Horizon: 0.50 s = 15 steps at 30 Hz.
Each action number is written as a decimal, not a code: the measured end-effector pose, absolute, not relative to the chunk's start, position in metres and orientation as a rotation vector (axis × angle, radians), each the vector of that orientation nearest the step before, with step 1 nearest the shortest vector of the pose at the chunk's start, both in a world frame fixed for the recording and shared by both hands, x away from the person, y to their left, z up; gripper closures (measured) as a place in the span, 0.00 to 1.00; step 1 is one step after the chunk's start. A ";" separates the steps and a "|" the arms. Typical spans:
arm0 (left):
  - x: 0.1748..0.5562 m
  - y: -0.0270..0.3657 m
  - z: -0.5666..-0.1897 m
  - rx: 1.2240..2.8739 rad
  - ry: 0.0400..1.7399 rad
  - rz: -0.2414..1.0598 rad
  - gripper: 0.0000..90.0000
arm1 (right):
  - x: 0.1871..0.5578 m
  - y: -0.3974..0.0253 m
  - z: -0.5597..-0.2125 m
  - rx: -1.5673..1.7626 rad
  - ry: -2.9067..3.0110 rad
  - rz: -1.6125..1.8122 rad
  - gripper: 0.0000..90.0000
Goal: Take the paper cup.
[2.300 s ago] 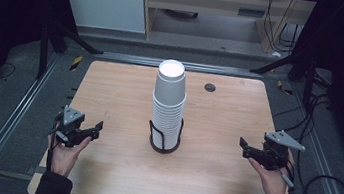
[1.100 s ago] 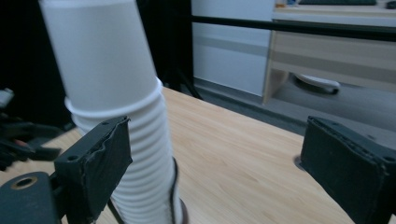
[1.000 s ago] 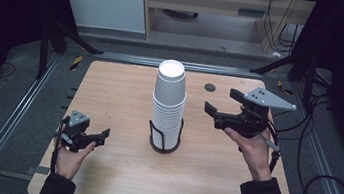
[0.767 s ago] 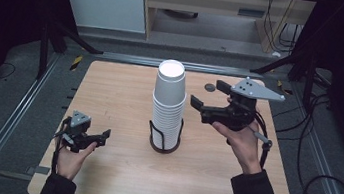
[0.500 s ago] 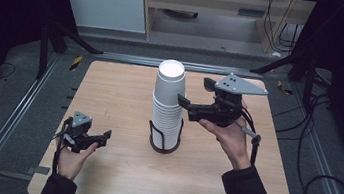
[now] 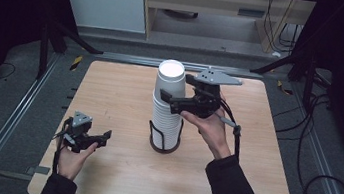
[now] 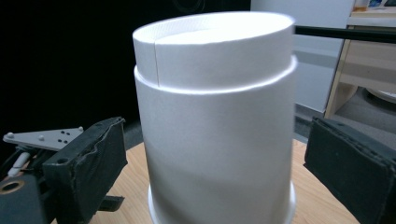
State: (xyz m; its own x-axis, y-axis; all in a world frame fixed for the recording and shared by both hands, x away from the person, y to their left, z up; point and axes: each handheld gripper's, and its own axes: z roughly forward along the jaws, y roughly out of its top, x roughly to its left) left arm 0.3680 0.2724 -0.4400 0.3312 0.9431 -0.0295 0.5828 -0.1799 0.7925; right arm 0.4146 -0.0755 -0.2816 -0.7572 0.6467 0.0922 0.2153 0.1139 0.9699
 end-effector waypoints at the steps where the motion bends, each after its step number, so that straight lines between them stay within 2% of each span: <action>1: 0.368 0.272 -0.440 1.871 1.347 0.628 0.20 | 0.416 -0.073 -0.282 0.838 2.051 1.672 0.06; 15: 0.369 0.271 -0.442 1.881 1.350 0.622 0.20 | 0.429 -0.053 -0.295 0.858 2.091 1.585 0.09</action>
State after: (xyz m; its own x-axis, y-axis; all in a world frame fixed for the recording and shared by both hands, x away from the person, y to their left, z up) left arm 0.3689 0.2710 -0.4422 0.3329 0.9425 -0.0286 0.5910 -0.1849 0.7852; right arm 0.4295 -0.0528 -0.2948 -0.7421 0.6674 0.0621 0.2401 0.1783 0.9542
